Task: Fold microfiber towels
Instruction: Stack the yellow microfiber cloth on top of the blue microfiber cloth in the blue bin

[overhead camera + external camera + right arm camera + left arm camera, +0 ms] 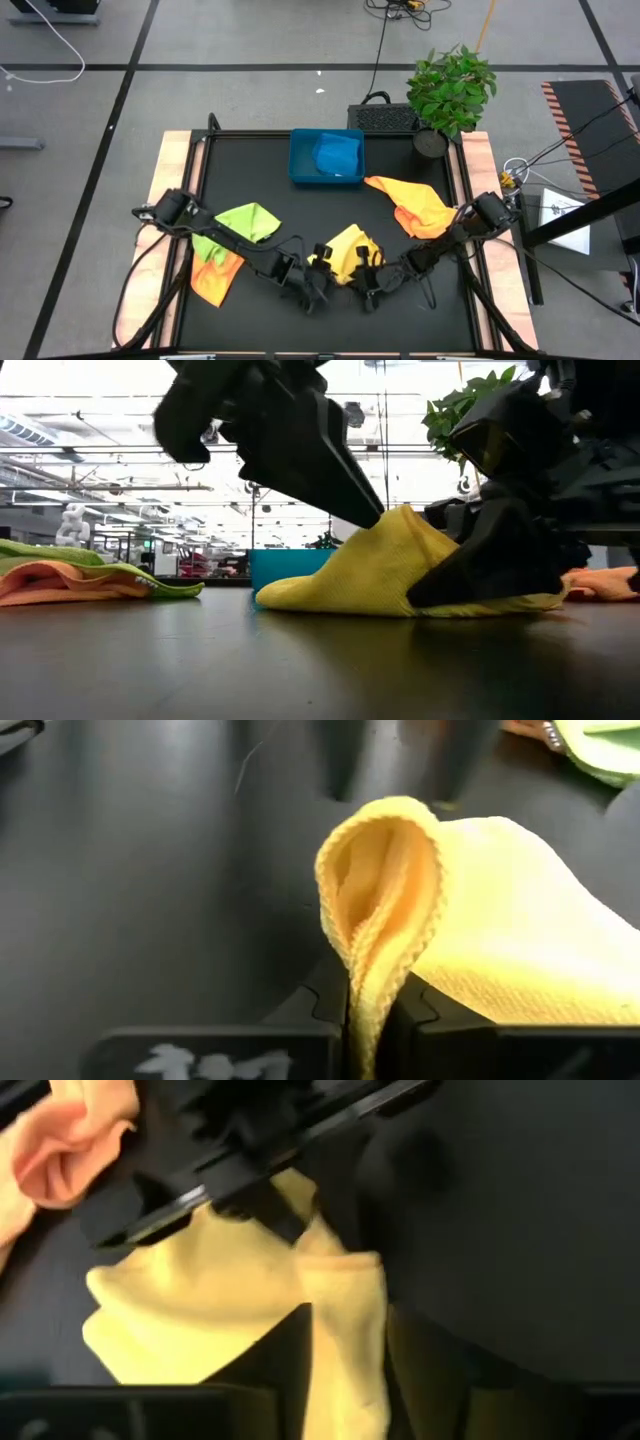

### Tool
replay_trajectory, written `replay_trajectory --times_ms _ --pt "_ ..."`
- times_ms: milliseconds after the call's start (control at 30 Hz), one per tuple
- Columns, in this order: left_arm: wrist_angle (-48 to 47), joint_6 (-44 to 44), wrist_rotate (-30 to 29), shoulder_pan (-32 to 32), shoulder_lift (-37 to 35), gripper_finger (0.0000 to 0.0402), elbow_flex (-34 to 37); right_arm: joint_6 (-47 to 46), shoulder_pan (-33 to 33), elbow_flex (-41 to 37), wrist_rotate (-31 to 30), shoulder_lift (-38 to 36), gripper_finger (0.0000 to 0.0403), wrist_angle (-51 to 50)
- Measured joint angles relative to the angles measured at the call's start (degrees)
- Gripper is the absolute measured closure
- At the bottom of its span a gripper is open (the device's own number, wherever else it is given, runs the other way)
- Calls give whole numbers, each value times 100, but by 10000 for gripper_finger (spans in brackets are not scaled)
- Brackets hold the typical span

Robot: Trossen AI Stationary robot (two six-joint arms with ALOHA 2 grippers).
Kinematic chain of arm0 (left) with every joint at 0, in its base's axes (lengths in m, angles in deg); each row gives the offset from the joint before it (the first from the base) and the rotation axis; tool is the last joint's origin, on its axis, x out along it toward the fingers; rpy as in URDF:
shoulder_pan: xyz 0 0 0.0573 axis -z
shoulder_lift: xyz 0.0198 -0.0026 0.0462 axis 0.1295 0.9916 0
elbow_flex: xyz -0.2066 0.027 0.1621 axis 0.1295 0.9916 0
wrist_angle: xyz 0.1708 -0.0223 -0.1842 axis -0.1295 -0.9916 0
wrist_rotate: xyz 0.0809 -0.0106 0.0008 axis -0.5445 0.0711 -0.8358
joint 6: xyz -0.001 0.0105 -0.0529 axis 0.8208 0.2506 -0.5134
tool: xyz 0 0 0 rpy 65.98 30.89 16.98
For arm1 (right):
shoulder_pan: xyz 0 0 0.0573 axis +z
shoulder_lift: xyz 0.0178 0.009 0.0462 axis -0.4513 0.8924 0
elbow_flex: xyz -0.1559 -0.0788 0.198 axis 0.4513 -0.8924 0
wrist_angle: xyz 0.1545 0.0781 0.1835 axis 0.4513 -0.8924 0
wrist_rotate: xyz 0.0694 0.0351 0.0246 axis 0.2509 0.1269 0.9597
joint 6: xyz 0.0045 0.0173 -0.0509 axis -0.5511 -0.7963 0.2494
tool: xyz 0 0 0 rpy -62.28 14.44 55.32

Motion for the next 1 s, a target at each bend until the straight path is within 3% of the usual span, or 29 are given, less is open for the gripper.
replay_trajectory --times_ms 167,333,500,867,1000 --pt "208 -44 -290 186 94 199 -1 -81 -70 0 2 -2 398 97" --pt "186 -609 -1261 217 144 166 13 -97 -83 0 2 -4 398 141" --pt "164 -888 -1493 217 144 160 10 -97 -87 2 3 -4 400 145" --pt "275 -895 -1207 339 449 160 6 -91 -107 6 7 -4 400 319" --pt "374 -861 -1537 304 564 160 8 -99 -139 9 9 -4 399 306"
